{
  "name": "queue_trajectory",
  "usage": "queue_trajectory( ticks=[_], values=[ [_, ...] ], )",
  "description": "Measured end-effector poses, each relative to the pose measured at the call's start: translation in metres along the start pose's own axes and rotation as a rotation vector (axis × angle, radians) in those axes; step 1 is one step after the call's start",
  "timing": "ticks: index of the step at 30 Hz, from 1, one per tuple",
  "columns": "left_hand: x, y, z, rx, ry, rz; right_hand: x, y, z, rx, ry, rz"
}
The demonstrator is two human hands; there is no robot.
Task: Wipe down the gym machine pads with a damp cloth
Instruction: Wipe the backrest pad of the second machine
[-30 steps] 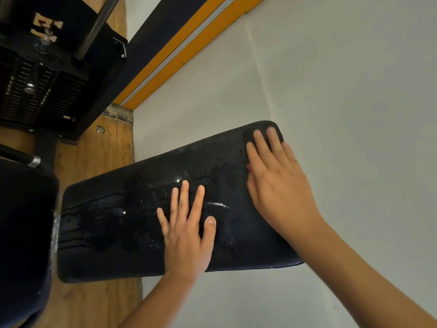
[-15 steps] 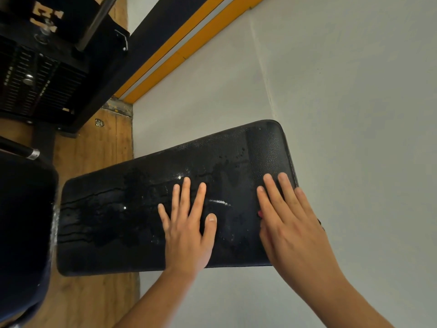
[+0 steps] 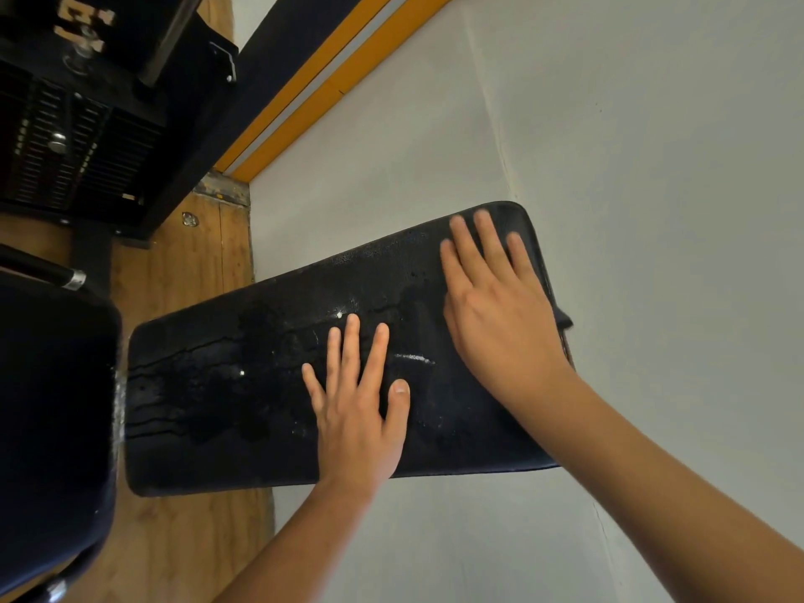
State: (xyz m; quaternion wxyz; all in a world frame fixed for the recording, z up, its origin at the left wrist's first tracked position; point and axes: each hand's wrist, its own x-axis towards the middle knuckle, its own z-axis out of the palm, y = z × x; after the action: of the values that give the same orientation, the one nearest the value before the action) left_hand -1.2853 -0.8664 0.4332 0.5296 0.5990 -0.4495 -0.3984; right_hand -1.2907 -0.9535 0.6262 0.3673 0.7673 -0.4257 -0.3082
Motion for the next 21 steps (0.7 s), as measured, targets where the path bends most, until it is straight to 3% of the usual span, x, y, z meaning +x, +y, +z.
queue_trajectory(
  ticks=[4, 12, 21],
  values=[
    [0.003, 0.0, 0.0, -0.012, 0.013, 0.003, 0.032, 0.002, 0.001, 0.028, -0.012, 0.026],
    [-0.001, 0.0, -0.001, 0.002, -0.002, 0.001, -0.018, -0.001, -0.005, 0.098, -0.028, 0.055],
    [0.001, 0.0, 0.0, -0.012, 0.013, 0.004, 0.042, -0.003, -0.001, 0.013, -0.023, 0.057]
  ],
)
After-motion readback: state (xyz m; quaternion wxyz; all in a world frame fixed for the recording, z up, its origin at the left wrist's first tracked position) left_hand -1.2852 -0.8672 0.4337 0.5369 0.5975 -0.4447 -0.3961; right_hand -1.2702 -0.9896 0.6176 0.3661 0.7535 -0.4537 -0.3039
